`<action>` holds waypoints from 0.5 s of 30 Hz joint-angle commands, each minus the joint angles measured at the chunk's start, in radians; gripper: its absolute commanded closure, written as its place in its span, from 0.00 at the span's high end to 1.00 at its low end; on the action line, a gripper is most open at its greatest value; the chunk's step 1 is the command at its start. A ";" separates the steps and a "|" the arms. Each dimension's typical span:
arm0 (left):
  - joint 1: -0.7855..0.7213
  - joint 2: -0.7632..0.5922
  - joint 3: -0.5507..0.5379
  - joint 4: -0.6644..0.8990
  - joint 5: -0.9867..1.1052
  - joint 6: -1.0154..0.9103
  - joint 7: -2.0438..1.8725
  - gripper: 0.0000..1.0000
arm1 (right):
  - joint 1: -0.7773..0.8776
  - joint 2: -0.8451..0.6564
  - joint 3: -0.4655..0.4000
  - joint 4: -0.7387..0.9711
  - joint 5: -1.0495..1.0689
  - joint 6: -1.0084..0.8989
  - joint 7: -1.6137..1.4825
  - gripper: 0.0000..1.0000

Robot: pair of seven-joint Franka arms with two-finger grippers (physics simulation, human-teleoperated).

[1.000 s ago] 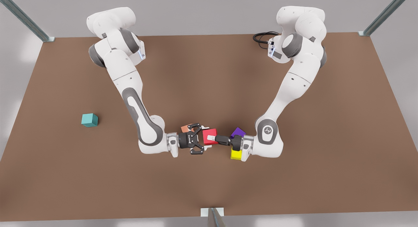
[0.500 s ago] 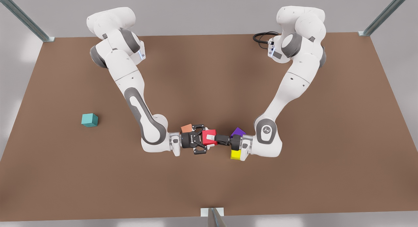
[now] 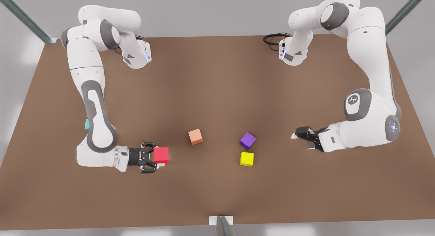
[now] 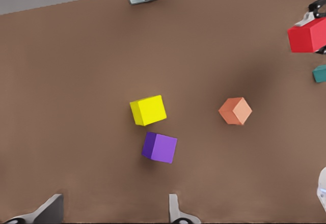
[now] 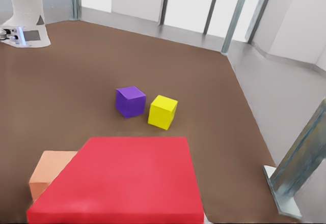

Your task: Pick up red wooden cube and pass to hand red wooden cube and place in blue wooden cube

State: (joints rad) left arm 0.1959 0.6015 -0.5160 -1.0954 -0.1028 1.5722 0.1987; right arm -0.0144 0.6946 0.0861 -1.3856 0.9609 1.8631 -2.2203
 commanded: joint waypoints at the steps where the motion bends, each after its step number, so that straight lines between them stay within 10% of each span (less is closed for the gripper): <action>1: -0.004 -0.058 -0.024 0.000 0.239 -0.322 -0.423 1.00 | -0.070 -0.067 -0.003 -0.004 -0.408 -0.203 0.393 0.50; 3: -0.025 -0.155 -0.018 -0.050 0.330 -0.367 -0.353 1.00 | -0.105 -0.113 -0.046 -0.004 -0.724 -0.210 0.528 0.50; 5: -0.328 -0.413 0.442 -0.431 0.137 -0.104 -0.248 1.00 | -0.104 -0.122 -0.103 -0.038 -0.907 -0.179 0.541 0.50; 15: -0.248 -0.249 0.444 -0.153 0.104 -0.126 -0.256 1.00 | -0.107 -0.371 -0.155 -0.521 -1.128 0.338 0.726 0.50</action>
State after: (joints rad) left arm -0.0601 0.3467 -0.0720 -1.2560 0.0000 1.4196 0.0438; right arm -0.1205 0.3367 -0.0709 -1.8850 -0.1149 2.0050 -1.8567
